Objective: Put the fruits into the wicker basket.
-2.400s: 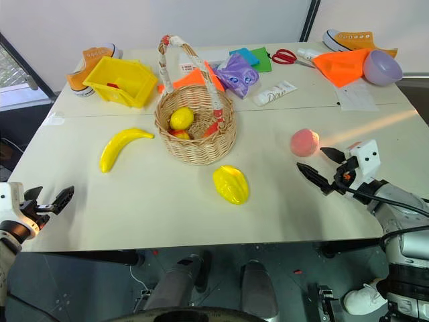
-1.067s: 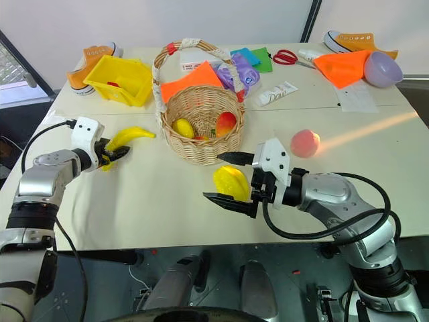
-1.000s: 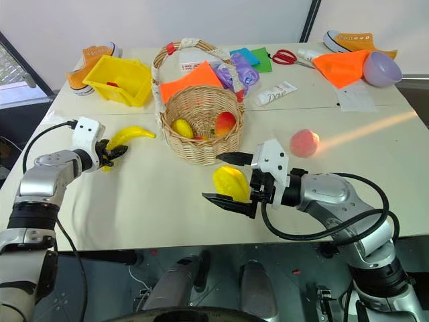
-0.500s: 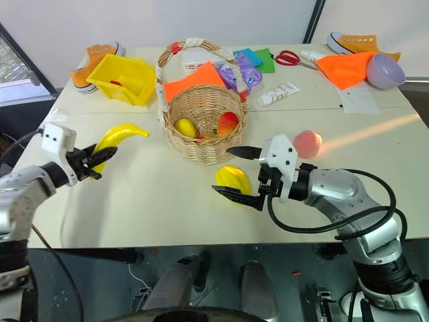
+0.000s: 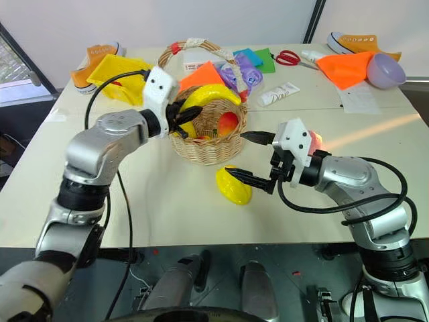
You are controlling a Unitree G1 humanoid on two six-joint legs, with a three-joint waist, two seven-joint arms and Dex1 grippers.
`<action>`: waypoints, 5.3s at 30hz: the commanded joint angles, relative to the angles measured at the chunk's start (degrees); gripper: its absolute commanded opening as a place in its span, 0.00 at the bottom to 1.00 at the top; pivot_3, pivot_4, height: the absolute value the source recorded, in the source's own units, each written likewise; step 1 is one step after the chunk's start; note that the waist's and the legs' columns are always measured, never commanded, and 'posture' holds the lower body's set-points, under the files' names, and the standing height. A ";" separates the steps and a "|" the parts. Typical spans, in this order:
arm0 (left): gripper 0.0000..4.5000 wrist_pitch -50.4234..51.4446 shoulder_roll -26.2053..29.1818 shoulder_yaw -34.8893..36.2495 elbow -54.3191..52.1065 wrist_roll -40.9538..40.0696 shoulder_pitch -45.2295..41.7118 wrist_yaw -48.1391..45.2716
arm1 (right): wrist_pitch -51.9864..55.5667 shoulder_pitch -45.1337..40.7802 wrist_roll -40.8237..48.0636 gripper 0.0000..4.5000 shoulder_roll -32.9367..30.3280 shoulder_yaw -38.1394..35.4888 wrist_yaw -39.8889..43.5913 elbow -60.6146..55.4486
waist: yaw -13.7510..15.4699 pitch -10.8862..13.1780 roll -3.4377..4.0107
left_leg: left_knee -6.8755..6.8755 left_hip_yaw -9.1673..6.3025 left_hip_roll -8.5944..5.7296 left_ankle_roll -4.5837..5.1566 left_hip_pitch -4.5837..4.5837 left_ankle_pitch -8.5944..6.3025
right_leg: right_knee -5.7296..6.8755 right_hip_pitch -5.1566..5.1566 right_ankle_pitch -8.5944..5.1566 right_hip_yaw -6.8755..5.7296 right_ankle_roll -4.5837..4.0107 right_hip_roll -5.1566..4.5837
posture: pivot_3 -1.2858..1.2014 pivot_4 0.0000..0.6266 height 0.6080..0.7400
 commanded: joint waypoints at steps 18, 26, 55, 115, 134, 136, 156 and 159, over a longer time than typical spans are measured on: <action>0.81 -7.75 17.48 14.44 -20.82 -13.37 22.40 -26.24 | 7.17 7.78 -7.99 1.00 4.69 10.23 -10.43 -1.61 | -0.86 -0.01 0.03 | 0.04 -0.07 -0.01 -0.04 0.03 0.02 | 0.03 -0.01 0.00 0.01 -0.05 0.01 | 0.52 0.24 1.00; 0.83 -8.12 21.25 19.19 -29.59 -19.04 35.76 -28.66 | 6.03 8.13 -7.93 0.36 5.38 9.32 -8.54 0.84 | -0.34 -0.02 0.03 | 0.04 -0.09 0.00 -0.16 0.12 -0.07 | -0.03 -0.04 -0.13 0.01 -0.30 0.01 | 0.52 0.24 1.00; 0.83 -11.55 16.87 17.67 -35.25 -21.35 37.51 -21.56 | -3.98 -25.60 -19.68 0.73 16.28 12.15 -13.54 14.04 | -0.64 0.01 0.13 | -0.17 -0.09 0.01 -0.33 0.07 0.08 | 0.10 -0.34 0.08 0.07 -0.15 0.14 | 0.52 0.24 1.00; 0.83 -19.55 17.55 19.52 -26.53 -12.71 40.26 -19.98 | 1.61 -30.25 -24.14 0.65 25.57 19.05 -22.14 24.35 | -0.46 0.07 0.29 | -0.18 -0.10 0.08 -0.41 0.21 0.08 | 0.06 -0.26 0.03 0.14 -0.55 0.25 | 0.52 0.24 1.00; 0.83 -18.63 15.84 17.04 -27.76 -13.04 38.27 -18.20 | -0.68 -26.95 -19.17 0.98 15.00 4.84 -15.79 20.22 | -1.50 0.07 0.32 | -0.26 -0.11 0.22 -0.49 0.22 0.14 | 0.14 -0.34 0.10 0.25 -0.60 0.35 | 0.52 0.24 1.00; 0.83 -18.71 15.43 16.49 -27.31 -12.88 37.30 -18.16 | -2.66 -28.81 -20.37 0.98 17.36 5.68 -17.03 25.13 | -1.46 0.08 0.33 | -0.27 -0.11 0.22 -0.50 0.23 0.15 | 0.14 -0.39 0.10 0.25 -0.62 0.37 | 0.52 0.24 1.00; 0.83 -18.80 14.58 14.33 -26.63 -12.40 35.92 -17.94 | -5.67 -26.37 -22.24 0.06 7.87 -12.53 -26.77 31.13 | 0.42 0.11 0.34 | -0.25 -0.11 0.10 -0.55 0.14 0.20 | 0.10 -0.42 0.22 0.26 -0.43 0.33 | 0.52 0.24 1.00; 0.83 -19.13 14.07 13.38 -25.55 -12.21 34.86 -18.60 | -6.08 -24.37 -23.31 0.06 2.57 -17.63 -29.01 35.45 | 0.41 0.12 0.37 | -0.25 -0.09 0.11 -0.55 0.10 0.20 | 0.11 -0.28 0.21 0.27 -0.44 0.30 | 0.52 0.24 1.00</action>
